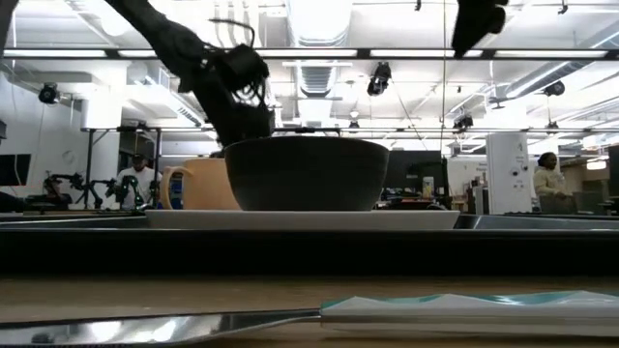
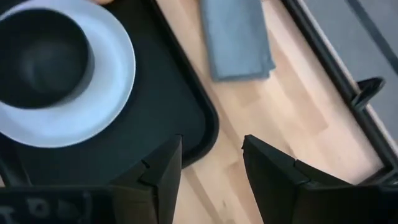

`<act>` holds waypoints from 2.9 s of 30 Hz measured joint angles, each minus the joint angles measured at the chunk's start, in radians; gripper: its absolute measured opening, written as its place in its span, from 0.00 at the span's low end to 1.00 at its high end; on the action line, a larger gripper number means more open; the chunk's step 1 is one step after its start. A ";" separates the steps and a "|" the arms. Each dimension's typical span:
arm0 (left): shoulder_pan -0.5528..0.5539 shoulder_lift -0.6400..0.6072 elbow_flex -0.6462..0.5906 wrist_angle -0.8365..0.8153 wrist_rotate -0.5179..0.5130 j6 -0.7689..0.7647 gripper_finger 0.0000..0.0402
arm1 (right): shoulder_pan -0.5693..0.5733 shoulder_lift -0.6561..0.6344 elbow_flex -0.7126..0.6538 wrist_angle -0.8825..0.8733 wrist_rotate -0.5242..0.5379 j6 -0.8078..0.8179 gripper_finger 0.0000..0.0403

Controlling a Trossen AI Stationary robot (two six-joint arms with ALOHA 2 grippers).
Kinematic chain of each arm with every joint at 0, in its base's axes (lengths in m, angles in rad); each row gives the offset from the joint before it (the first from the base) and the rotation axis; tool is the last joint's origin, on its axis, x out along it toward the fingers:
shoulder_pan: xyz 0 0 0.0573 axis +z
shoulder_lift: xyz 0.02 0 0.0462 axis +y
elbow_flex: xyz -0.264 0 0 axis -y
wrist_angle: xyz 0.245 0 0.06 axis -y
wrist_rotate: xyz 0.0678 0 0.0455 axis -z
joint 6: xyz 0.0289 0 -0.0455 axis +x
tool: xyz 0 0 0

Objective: Set up tray
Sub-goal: Put the gray napkin on the black serving tray to the right of the white plate

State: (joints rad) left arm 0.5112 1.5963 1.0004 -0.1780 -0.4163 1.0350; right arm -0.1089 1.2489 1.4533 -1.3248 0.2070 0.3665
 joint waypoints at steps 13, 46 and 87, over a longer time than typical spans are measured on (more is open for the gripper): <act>0.078 0.088 0.000 0.063 0.185 0.319 0.37 | 0.013 -0.023 -0.083 0.034 -0.008 0.019 0.40; 0.070 0.193 0.082 -0.085 0.478 0.404 0.37 | 0.019 -0.025 -0.083 0.060 -0.032 -0.026 0.38; 0.072 0.426 0.282 -0.226 0.476 0.265 0.37 | 0.053 -0.024 -0.083 0.056 -0.074 -0.018 0.37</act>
State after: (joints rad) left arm 0.5835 2.0219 1.2823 -0.4036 0.0594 1.2995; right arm -0.0563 1.2247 1.3702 -1.2684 0.1328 0.3481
